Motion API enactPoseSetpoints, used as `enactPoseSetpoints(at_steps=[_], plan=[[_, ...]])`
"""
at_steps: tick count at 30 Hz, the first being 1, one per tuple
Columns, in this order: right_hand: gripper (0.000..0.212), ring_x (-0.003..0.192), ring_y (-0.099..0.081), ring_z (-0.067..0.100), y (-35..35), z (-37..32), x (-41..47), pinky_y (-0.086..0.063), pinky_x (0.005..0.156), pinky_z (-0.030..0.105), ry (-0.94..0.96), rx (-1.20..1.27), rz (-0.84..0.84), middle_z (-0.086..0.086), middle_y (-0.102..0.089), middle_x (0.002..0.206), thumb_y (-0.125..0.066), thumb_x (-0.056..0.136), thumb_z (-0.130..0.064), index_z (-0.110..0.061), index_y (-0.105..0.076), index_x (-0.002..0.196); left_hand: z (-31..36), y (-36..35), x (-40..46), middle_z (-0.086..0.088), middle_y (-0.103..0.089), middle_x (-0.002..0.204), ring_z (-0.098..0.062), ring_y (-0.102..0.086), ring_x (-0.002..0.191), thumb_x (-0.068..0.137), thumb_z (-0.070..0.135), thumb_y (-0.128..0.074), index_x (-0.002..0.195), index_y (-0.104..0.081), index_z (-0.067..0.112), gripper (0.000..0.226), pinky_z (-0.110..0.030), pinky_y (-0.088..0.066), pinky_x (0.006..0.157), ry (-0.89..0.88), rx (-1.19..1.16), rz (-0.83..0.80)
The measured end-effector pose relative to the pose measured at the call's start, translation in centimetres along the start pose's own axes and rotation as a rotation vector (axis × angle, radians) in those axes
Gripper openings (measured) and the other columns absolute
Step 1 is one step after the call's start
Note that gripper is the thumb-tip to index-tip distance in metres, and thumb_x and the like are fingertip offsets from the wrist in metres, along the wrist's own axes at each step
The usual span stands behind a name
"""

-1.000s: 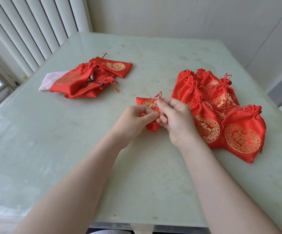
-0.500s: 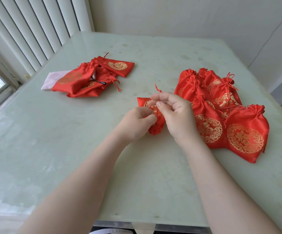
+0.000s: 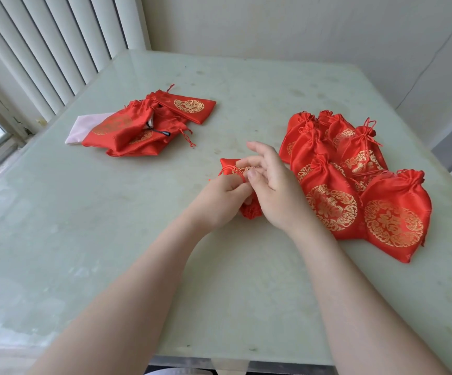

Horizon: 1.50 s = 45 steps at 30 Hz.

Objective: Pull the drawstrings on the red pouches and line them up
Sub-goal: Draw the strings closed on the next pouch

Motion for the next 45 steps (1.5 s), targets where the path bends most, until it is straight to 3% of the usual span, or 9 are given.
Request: enactPoseSetpoints(at_steps=[6, 12, 19, 22, 27, 34, 38, 42, 45], plan=[[0.027, 0.085, -0.06, 0.022, 0.1, -0.5, 0.2, -0.048, 0.08, 0.033, 0.043, -0.174, 0.032, -0.001, -0.058, 0.088, -0.047, 0.09, -0.003, -0.001, -0.054, 0.116, -0.2, 0.2, -0.1, 0.001, -0.05, 0.056, -0.007, -0.044, 0.047, 0.094, 0.018, -0.047, 0.061, -0.052, 0.014, 0.033, -0.017, -0.034, 0.048, 0.121, -0.229, -0.036], [0.015, 0.064, -0.051, 0.001, 0.7, -0.5, -0.1, -0.041, 0.065, 0.009, -0.039, -0.101, 0.058, -0.013, -0.054, 0.07, -0.06, 0.078, 0.001, -0.011, -0.061, 0.088, -0.7, 0.7, 0.1, 0.004, -0.052, 0.053, -0.01, -0.045, 0.052, 0.092, 0.015, -0.052, 0.07, -0.062, 0.009, 0.025, -0.019, -0.036, 0.049, 0.2, -0.398, -0.015], [0.028, 0.073, -0.056, 0.015, 0.8, 0.6, 0.1, -0.051, 0.078, 0.033, -0.215, 0.158, 0.002, -0.003, -0.059, 0.075, -0.068, 0.076, 0.004, -0.022, -0.058, 0.079, -1.3, 0.9, 0.2, 0.002, -0.05, 0.052, -0.009, -0.045, 0.05, 0.089, 0.02, -0.059, 0.076, -0.063, 0.003, 0.022, -0.019, -0.041, 0.056, 0.252, -0.444, 0.03], [0.031, 0.071, -0.057, 0.011, 1.1, 0.8, 0.1, -0.052, 0.073, 0.027, -0.206, 0.162, 0.043, -0.003, -0.06, 0.073, -0.068, 0.075, 0.005, -0.025, -0.058, 0.074, -1.1, 0.9, 0.1, -0.002, -0.054, 0.057, -0.013, -0.05, 0.057, 0.089, 0.01, -0.056, 0.072, -0.062, 0.004, 0.019, -0.021, -0.046, 0.061, 0.246, -0.477, -0.002], [0.031, 0.061, -0.055, -0.004, 1.3, 1.0, 0.1, -0.048, 0.065, 0.014, -0.214, 0.238, 0.122, -0.006, -0.06, 0.07, -0.067, 0.077, 0.006, -0.023, -0.059, 0.071, -0.4, 1.4, -0.2, -0.007, -0.066, 0.071, -0.015, -0.056, 0.065, 0.086, 0.014, -0.062, 0.076, -0.068, 0.013, 0.011, -0.031, -0.05, 0.07, 0.104, -0.139, 0.097], [0.011, 0.068, -0.057, -0.004, 1.0, 0.0, 0.1, -0.04, 0.069, 0.005, 0.049, -0.21, 0.134, 0.001, -0.067, 0.076, -0.064, 0.079, 0.001, -0.007, -0.071, 0.082, 0.3, 1.8, -0.3, 0.004, -0.065, 0.075, -0.008, -0.061, 0.071, 0.085, 0.014, -0.06, 0.087, -0.069, 0.013, 0.01, -0.005, -0.04, 0.059, -0.03, 0.228, 0.275], [0.015, 0.077, -0.062, 0.03, 0.6, -0.5, 0.3, -0.049, 0.071, 0.034, 0.191, -0.452, 0.074, 0.015, -0.065, 0.081, -0.057, 0.08, -0.009, -0.004, -0.07, 0.084, 0.4, 2.1, -0.3, 0.001, -0.065, 0.075, -0.01, -0.061, 0.073, 0.084, 0.013, -0.06, 0.085, -0.069, 0.013, 0.01, -0.006, -0.038, 0.049, -0.044, 0.269, 0.304], [0.011, 0.086, -0.056, 0.034, 0.1, -0.4, 0.3, -0.042, 0.072, 0.035, 0.187, -0.618, 0.017, 0.017, -0.06, 0.089, -0.055, 0.088, -0.008, 0.0, -0.062, 0.086, 0.9, 2.1, -0.3, -0.005, -0.066, 0.08, -0.02, -0.061, 0.074, 0.084, 0.011, -0.058, 0.086, -0.067, 0.01, 0.009, -0.023, -0.045, 0.06, -0.126, 0.384, 0.331], [0.012, 0.083, -0.052, 0.022, 0.3, 0.0, 0.2, -0.034, 0.071, 0.024, 0.053, -0.399, 0.012, 0.006, -0.06, 0.086, -0.051, 0.092, -0.009, -0.005, -0.059, 0.084, 1.4, 1.8, -0.5, -0.009, -0.063, 0.086, -0.03, -0.059, 0.074, 0.085, 0.012, -0.055, 0.085, -0.062, 0.006, 0.009, -0.041, -0.049, 0.067, -0.266, 0.458, 0.353]])
Point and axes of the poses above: each hand's wrist, its own x-axis towards the middle knuckle, its own y-axis out of the back of the hand, z = x × y, the point moved 4 cm from there along x, towards the middle knuckle
